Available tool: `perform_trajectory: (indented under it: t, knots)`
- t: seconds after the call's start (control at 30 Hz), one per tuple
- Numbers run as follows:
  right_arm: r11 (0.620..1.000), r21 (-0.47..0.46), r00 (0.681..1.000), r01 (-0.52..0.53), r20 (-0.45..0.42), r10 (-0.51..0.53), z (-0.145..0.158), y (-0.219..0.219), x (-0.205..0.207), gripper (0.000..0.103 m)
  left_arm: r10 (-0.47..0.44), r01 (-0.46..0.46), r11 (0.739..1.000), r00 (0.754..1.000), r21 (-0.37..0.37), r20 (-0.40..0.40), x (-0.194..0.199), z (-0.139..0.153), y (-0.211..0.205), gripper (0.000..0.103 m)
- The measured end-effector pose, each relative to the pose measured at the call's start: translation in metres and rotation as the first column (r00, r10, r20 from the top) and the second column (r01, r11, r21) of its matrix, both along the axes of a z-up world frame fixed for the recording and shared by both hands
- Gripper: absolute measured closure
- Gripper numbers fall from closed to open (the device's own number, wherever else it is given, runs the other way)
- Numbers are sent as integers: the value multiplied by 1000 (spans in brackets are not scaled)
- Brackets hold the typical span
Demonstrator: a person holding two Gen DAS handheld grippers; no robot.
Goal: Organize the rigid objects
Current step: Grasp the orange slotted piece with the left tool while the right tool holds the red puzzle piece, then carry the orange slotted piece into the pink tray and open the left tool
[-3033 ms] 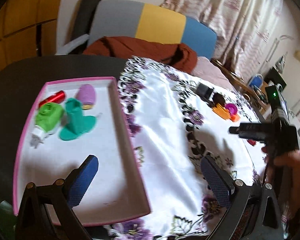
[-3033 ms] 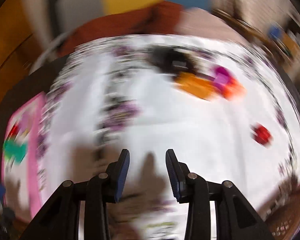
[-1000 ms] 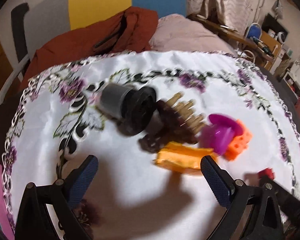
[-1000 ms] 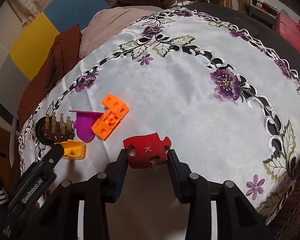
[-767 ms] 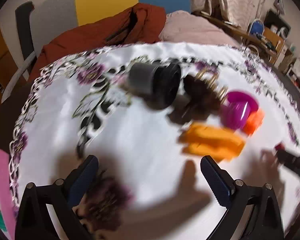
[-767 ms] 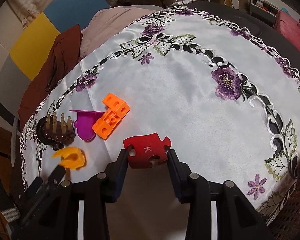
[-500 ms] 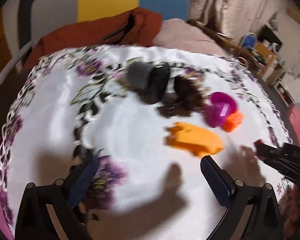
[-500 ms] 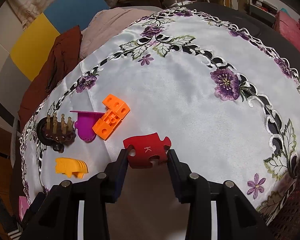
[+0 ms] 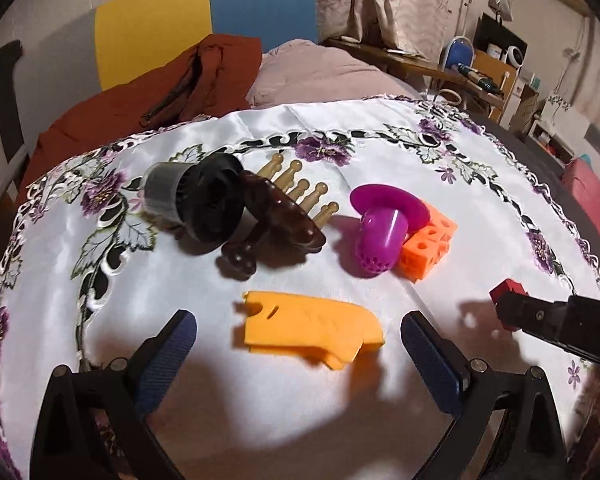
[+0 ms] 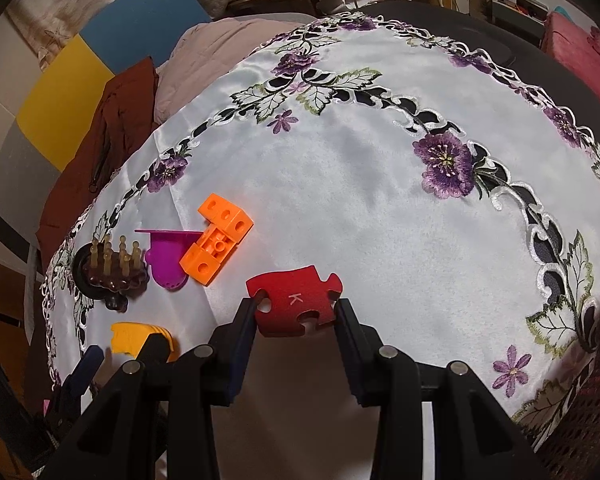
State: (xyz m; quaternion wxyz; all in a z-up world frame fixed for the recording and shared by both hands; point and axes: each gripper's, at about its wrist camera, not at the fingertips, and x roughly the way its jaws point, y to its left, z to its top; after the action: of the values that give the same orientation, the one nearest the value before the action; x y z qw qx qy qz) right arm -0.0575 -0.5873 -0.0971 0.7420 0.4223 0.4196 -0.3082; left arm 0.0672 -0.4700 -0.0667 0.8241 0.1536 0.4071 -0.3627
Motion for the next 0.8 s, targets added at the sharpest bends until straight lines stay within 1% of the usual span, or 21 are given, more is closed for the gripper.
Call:
perform_trajectory:
  t: [0.07,0.1,0.17,0.23,0.3,0.33,0.37,0.4,0.47,0.53,0.67,0.8]
  knots:
    - [1000,1,1000,-4,0,4,0,1,0,63,3,-3,1000,1000,-12,1,1,-2,2,0]
    - [1000,1,1000,-6,-1,6,0,1,1,63,4,-4,1000,1000,-21,-11,3,-4,3,1]
    - [1000,3,1000,-7,-1,7,-1,1,1,63,11,-12,1000,1000,-29,-26,6,-5,4,4]
    - [1000,2,1000,-9,-3,9,-1,1,2,63,20,-21,999,999,-25,-48,9,-8,6,14]
    - [1000,1,1000,-13,-6,13,-1,2,2,63,21,-22,1000,999,-22,-32,7,-8,6,19]
    - [1000,0,1000,-15,-7,15,-1,2,2,63,12,-13,1000,1000,-20,-29,6,-8,6,25]
    - [1000,-2,1000,-17,-10,17,-1,2,3,63,-6,6,1000,1000,-12,-17,4,-8,4,29]
    - [1000,-4,1000,-18,-12,18,-1,2,3,63,-21,21,1000,1000,-10,-10,2,-7,4,39]
    - [1000,-7,1000,-18,-17,18,-1,2,3,63,-48,48,999,999,-15,-9,-1,-7,4,38]
    - [1000,-9,1000,-19,-19,19,-1,1,2,63,-53,53,998,998,-26,-13,-2,-6,7,38]
    - [1000,-14,1000,-23,-21,23,0,1,3,63,-4,2,999,999,-52,-36,1,-3,21,38]
    - [999,-22,999,-44,-19,43,1,2,5,63,19,-22,997,999,-78,-38,-3,3,41,38]
